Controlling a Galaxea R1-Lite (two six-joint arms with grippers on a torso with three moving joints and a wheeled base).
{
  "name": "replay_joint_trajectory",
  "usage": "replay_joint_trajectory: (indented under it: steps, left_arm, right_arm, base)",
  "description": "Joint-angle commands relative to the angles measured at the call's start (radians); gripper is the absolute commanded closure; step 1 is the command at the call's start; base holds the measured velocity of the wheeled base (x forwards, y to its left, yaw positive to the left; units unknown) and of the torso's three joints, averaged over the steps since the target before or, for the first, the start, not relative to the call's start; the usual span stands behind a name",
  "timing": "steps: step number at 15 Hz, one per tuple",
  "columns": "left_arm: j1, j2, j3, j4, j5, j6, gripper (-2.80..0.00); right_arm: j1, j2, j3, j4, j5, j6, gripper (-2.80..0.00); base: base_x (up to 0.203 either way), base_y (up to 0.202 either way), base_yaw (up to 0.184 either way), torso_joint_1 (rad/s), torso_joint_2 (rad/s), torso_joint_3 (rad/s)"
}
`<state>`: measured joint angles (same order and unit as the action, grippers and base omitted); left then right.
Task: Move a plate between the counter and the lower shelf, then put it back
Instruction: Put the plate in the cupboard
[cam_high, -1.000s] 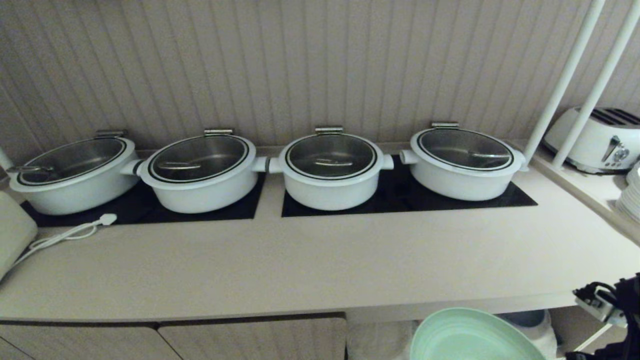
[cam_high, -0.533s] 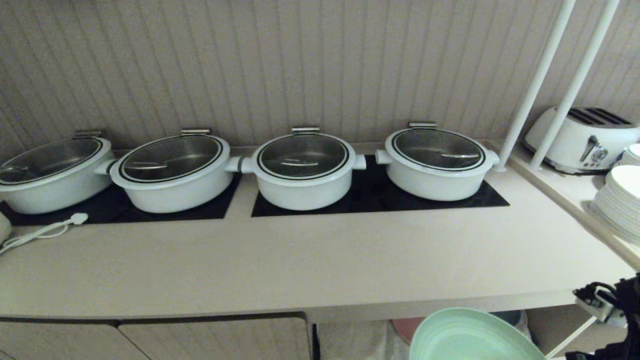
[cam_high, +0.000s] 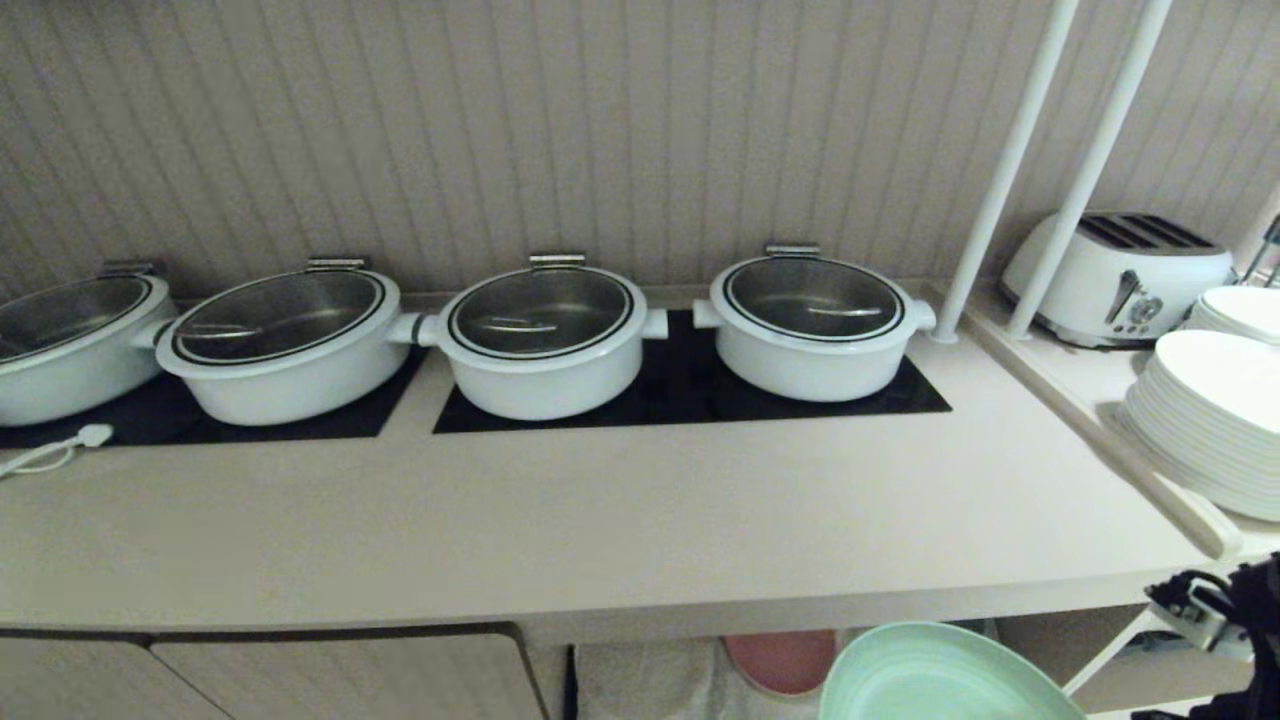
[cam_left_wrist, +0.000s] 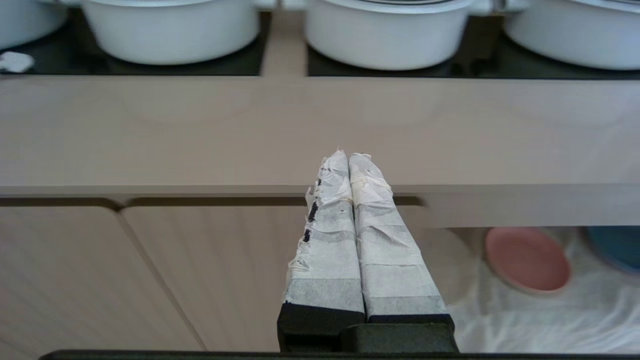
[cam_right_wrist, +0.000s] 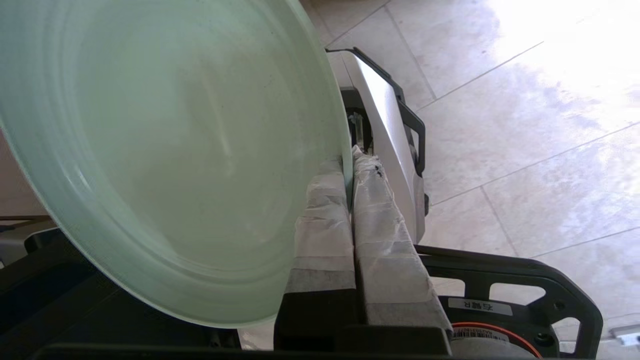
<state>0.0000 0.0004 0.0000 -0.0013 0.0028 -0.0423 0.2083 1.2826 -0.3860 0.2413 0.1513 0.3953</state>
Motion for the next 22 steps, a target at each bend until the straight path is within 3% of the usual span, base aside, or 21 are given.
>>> replay_joint_trajectory:
  steps: [1,7,22]
  left_arm:
    - [0.0,0.0,0.0,0.0,0.0,-0.001,0.0]
    - [0.0,0.0,0.0,0.0,0.0,-0.001,0.0]
    - [0.0,0.0,0.0,0.0,0.0,-0.001,0.0]
  right_arm:
    - [0.0,0.001,0.001,0.001,0.001,0.002,0.0]
    - [0.0,0.001,-0.001,0.001,0.002,0.002,0.0]
    - [0.0,0.0,-0.013,0.0,0.036,0.002,0.0]
  base:
    - [0.0,-0.196,0.002,0.003,0.0,0.002]
    - [0.0,-0.16,0.0,0.002,0.0,0.004]
    - [0.0,0.0,0.0,0.0,0.0,0.0]
